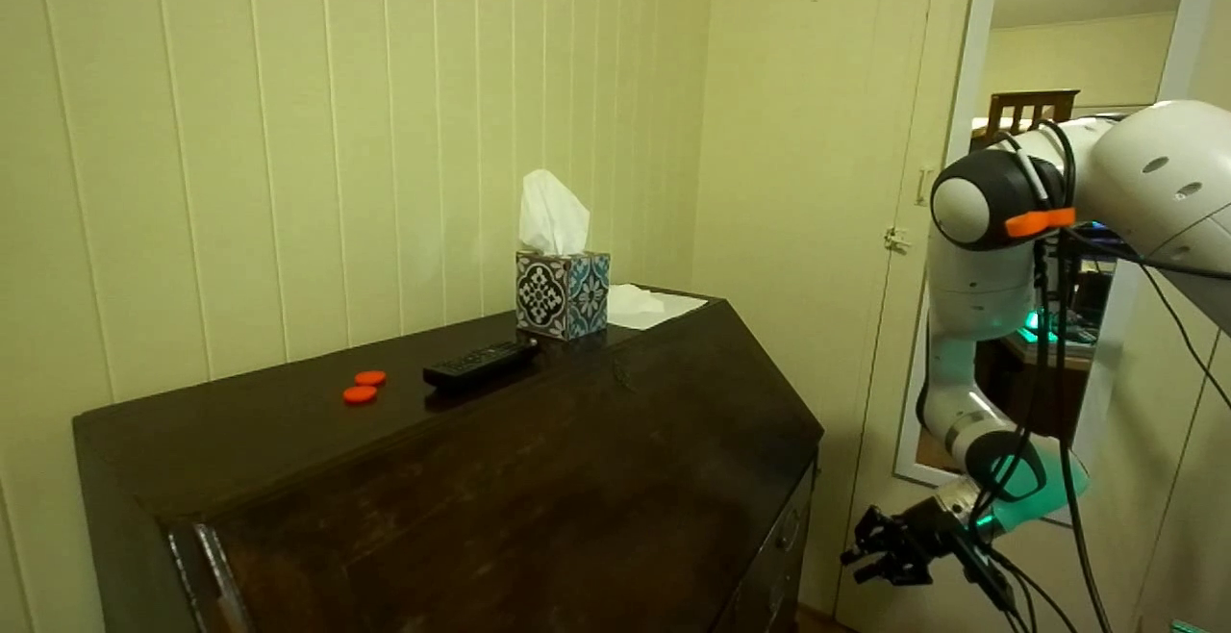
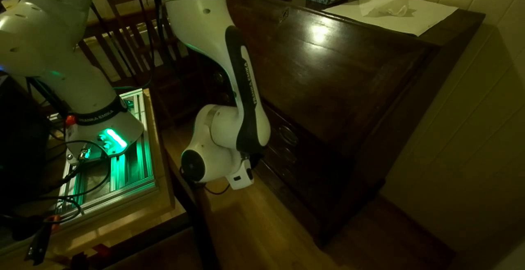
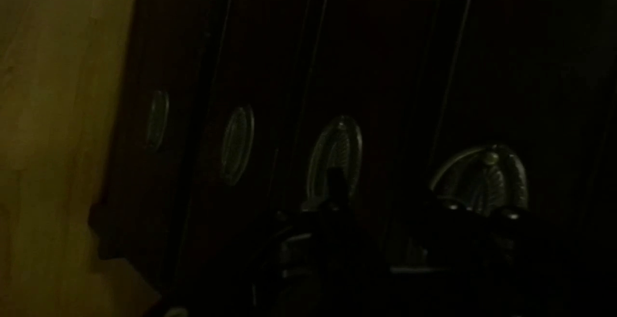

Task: Open the topmost drawer on the right fully

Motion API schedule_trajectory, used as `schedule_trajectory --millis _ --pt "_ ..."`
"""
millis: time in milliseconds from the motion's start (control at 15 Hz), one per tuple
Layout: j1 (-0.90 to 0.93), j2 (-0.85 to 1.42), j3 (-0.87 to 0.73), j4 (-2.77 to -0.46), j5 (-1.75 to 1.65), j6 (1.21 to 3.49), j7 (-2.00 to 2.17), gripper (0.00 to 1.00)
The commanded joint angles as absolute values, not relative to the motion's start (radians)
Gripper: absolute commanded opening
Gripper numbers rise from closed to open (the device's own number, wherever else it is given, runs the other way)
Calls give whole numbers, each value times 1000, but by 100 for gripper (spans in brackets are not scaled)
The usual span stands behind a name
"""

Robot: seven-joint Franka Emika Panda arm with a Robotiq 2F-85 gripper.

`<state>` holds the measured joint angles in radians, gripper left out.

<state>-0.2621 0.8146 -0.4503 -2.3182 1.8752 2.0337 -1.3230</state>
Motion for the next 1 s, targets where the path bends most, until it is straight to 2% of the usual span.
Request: schedule_trajectory --millis 0,67,133,267,333,467,533,733,933 --pt "-292 816 -425 -2287 1880 1979 -1381 66" --pt "-294 830 -420 -2273 1877 1971 -1383 73" --pt "-277 810 -429 -2294 1870 2005 -1351 55" --pt "-281 817 -422 -2282 1870 1998 -1355 70" --pt "-281 819 -422 -2281 1870 1997 -1358 74" --pt "-282 821 -422 -2281 1871 1996 -1362 74" --pt "-283 821 -422 -2280 1871 1995 -1363 93" --pt "-300 837 -411 -2262 1869 1955 -1384 100" --pt "-327 862 -402 -2241 1863 1888 -1403 100"
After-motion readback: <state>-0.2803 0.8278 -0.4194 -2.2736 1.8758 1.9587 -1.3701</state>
